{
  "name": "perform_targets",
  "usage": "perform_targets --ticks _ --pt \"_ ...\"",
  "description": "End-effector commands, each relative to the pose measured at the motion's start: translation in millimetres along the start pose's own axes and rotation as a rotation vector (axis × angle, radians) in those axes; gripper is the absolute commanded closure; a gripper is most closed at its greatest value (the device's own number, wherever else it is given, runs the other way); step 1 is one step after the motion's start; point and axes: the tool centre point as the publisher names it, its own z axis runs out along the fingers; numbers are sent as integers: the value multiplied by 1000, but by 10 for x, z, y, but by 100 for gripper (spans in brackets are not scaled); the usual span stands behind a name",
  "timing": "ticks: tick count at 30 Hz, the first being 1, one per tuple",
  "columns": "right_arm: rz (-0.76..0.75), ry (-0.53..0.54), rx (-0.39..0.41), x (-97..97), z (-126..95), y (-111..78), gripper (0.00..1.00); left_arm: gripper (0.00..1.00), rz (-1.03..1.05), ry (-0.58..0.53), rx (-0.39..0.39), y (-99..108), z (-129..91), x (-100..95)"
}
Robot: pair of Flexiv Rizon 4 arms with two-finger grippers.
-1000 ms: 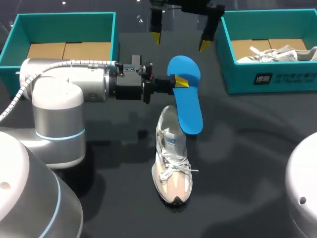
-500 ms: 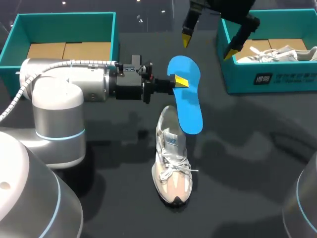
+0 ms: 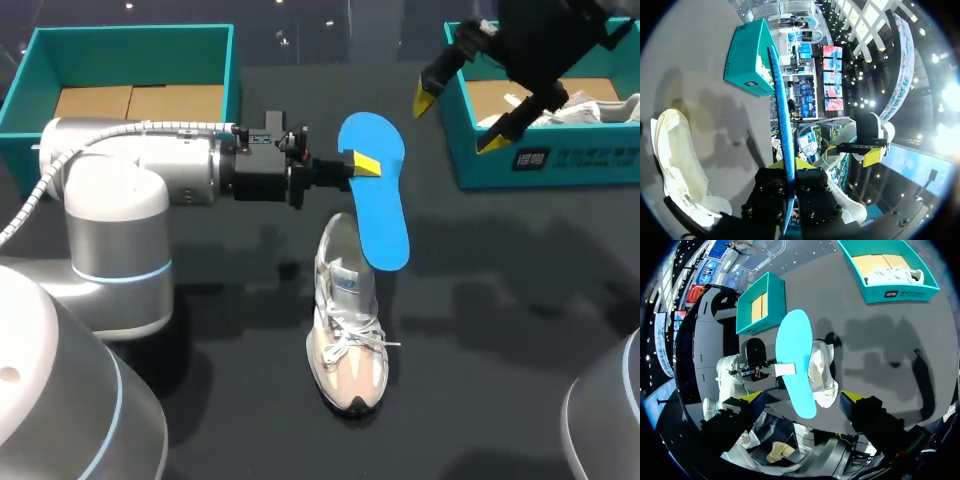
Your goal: Take the shoe out of the shoebox, open the shoe tongue, remove and reinsert the insole, then place the shoe into the shoebox
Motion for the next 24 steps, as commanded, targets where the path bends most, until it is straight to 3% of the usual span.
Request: perform_targets --ticks 1,16,24 --pt "-2 576 8 -102 113 27 0 100 0 -1 1 14 -8 0" --pt "-18 772 15 -193 418 59 0 100 0 -1 1 14 -8 0" --pt "-26 802 12 -186 491 71 0 100 0 -1 1 14 -8 0"
